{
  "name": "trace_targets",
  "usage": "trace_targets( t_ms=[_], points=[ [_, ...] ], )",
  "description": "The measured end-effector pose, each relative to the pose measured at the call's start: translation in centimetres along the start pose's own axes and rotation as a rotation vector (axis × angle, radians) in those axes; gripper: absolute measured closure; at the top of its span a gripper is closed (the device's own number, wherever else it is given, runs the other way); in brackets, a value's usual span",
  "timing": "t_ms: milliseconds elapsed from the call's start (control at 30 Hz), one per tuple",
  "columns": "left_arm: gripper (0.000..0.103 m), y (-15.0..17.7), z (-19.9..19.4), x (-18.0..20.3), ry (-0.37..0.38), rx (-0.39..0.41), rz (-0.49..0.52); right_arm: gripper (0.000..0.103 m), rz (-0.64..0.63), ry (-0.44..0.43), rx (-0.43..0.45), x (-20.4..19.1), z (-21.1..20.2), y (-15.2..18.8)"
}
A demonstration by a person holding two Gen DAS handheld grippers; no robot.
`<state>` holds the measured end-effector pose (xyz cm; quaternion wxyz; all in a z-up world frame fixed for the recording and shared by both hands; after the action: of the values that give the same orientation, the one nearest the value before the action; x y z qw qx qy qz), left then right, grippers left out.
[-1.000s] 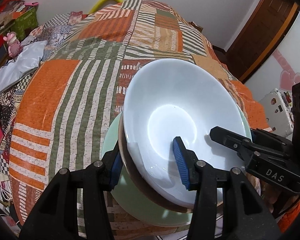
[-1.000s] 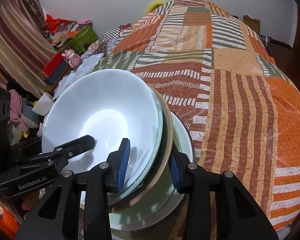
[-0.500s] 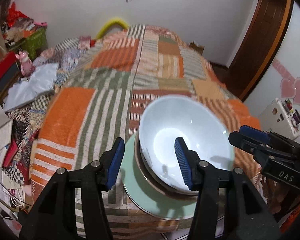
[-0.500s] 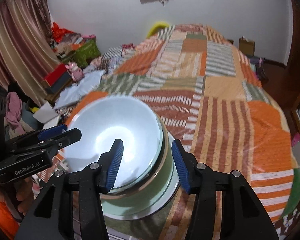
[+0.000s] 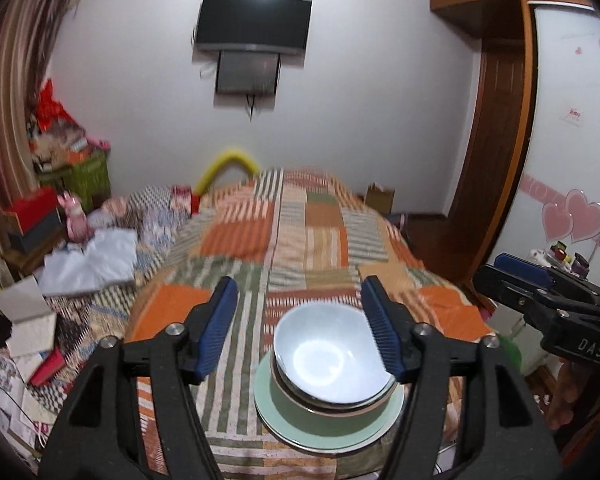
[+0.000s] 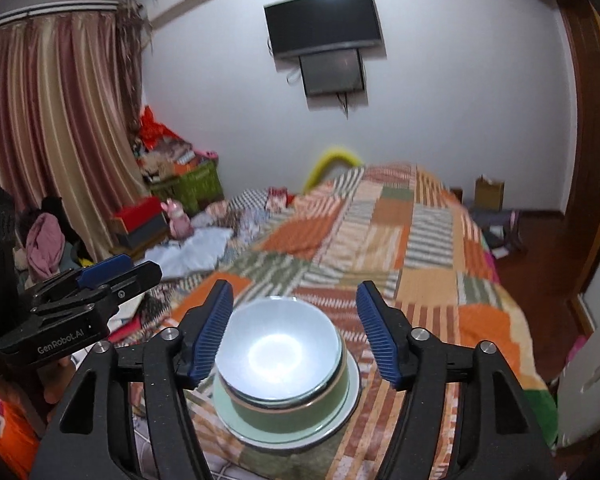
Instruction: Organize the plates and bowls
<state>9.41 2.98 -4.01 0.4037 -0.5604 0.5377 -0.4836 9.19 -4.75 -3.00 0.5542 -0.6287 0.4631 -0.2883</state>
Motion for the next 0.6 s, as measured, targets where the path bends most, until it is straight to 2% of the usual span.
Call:
trace_targets(
  t_ms=[100,200,267,300,433,600],
  points=[
    [0.018,-0.9,-1.4,0.2,-0.003,0.061,0.016,0.033,-0.016,0.002,0.039,-0.4,-0.7,-0.7],
    [0.011,-1.6,-2.5,0.2,-0.014,0.101,0.033,0.029,-0.029,0.008,0.061,-0.6,-1.3,-0.9],
    [0.005,-1.9,-3.2,0.2,-0.022,0.127,0.037,0.02,-0.03,0.014,0.075,-0.7,-1.6,-1.0],
    [0.003,-2.1,-3.6,0.3,-0.03,0.145,0.043,0.019,-0.03,0.017,0.084,-0.7,-1.7,-1.1],
    [0.001,-2.5,-4.5,0.4,-0.041,0.186,0.057,0.016,-0.029,0.017,0.097,-0.9,-2.2,-1.2],
    [0.001,-2.5,-4.8,0.6,-0.036,0.193,0.056,0.004,-0.036,0.038,0.128,-1.0,-2.8,-1.2]
  ],
)
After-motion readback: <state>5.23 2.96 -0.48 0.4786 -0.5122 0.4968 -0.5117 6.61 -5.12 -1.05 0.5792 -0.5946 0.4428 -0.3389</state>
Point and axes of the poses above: each gripper's, at about its wrist camera, not at the fingertips, and z roughly the way its jaws point, x to its right, y to its underside, the point moved 6 cm from there along z, roughly the way its jaws point, and after that the axes turned 14 degrees about x, right-handed, at the moved point
